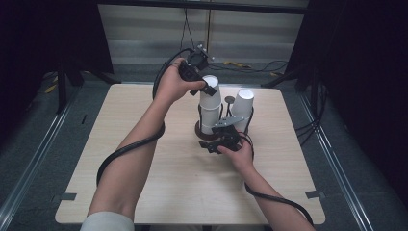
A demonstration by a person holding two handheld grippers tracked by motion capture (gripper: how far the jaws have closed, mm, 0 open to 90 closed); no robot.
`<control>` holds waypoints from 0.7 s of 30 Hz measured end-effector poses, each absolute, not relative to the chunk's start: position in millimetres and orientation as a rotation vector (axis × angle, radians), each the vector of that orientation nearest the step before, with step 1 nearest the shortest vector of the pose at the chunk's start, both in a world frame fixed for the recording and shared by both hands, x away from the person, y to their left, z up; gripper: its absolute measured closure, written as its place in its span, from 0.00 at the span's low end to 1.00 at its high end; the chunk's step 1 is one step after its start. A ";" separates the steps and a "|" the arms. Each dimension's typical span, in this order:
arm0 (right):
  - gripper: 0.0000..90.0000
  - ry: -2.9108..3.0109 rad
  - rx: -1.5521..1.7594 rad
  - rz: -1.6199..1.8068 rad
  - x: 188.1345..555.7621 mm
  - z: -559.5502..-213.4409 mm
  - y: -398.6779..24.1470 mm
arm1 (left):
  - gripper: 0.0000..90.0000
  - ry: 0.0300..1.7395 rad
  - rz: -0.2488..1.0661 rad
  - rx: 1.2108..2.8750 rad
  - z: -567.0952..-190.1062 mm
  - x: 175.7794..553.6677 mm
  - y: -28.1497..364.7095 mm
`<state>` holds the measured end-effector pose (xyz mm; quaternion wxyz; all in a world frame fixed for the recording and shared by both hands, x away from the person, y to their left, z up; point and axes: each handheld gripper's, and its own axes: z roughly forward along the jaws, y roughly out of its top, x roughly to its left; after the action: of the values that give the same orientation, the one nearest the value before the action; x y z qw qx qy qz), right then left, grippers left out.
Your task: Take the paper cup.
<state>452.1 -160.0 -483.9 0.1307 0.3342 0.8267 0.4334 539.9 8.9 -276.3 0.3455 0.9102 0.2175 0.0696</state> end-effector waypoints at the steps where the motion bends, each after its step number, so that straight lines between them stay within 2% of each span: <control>1: 0.18 2.401 0.971 1.259 452.1 -483.9 -160.0 | 0.37 0.560 0.182 2.364 -275.1 539.2 9.7; 21: 0.15 2.486 0.887 1.241 435.0 -467.6 -178.2 | 0.37 0.553 0.153 2.376 -258.9 520.0 27.3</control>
<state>435.0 -178.2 -467.6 0.1124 0.3021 0.8470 0.4227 520.0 27.3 -258.9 0.3414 0.9137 0.2126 0.0587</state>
